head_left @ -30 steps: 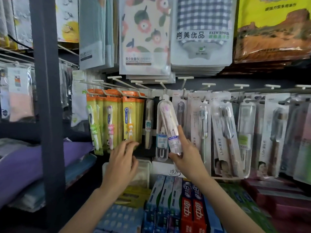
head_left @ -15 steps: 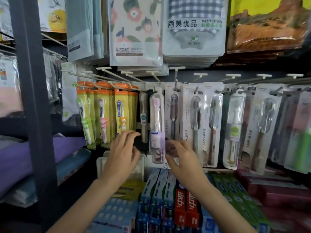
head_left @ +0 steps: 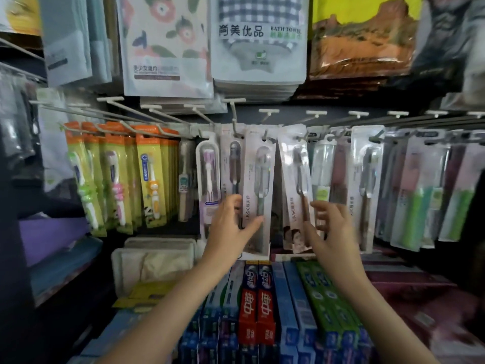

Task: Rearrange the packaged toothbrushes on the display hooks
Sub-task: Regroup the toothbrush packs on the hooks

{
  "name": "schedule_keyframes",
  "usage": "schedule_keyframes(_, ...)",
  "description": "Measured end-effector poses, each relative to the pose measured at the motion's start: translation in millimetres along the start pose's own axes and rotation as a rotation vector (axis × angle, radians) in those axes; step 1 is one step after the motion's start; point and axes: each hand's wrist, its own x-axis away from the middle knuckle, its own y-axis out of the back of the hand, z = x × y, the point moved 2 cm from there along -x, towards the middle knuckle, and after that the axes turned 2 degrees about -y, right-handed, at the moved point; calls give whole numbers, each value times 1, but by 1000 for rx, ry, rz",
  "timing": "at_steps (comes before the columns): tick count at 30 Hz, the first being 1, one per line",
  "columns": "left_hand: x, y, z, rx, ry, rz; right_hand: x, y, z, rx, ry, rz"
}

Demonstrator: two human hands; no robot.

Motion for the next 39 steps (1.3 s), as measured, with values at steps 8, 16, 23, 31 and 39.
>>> schedule_keyframes(8,-10,-2,8,-49,79,-92,-19,-15,-8,-47,-141,129)
schedule_keyframes(16,-13,27,10,-179,19,-142,-26,-17,-15,-142,-205,111)
schedule_keyframes(23,-8,16,10,-153,-16,-140,-19,11,-26,89,-47,-39)
schedule_keyframes(31,-13,43,17,-163,-61,-188,4,-41,26,91,201,132)
schedule_keyframes(39,-8,76,25,-267,-96,-247,-3,-83,32,32,-53,203)
